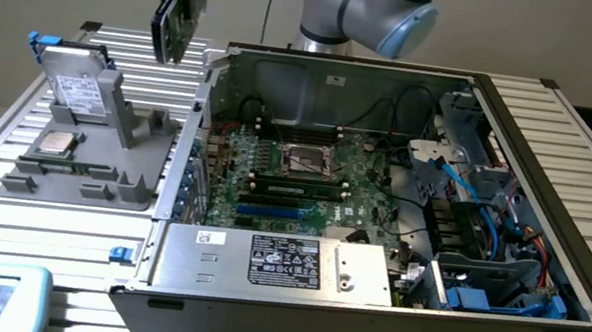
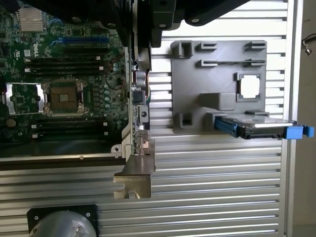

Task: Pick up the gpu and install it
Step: 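Pick up the gpu and move the gpu toward the slot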

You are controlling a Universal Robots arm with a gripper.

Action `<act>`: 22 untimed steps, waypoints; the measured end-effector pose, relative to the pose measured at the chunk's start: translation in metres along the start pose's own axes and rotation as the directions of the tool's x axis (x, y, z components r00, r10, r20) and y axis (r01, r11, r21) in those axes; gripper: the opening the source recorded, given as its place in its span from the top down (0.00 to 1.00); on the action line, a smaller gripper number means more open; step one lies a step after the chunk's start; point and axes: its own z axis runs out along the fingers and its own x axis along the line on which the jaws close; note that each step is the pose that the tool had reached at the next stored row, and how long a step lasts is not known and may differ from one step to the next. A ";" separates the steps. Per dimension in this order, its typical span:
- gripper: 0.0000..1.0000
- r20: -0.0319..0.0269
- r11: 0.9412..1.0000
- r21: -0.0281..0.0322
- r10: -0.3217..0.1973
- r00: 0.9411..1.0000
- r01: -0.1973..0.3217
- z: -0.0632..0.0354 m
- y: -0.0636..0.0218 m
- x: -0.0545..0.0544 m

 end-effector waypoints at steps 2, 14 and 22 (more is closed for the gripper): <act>0.73 -0.006 1.000 0.000 0.001 1.000 -0.001 -0.0005 -0.0011 -0.008; 0.73 -0.019 1.000 0.004 0.001 1.000 -0.001 -0.0030 -0.0026 -0.062; 0.73 -0.024 1.000 0.006 0.000 1.000 0.000 -0.0044 -0.0020 -0.097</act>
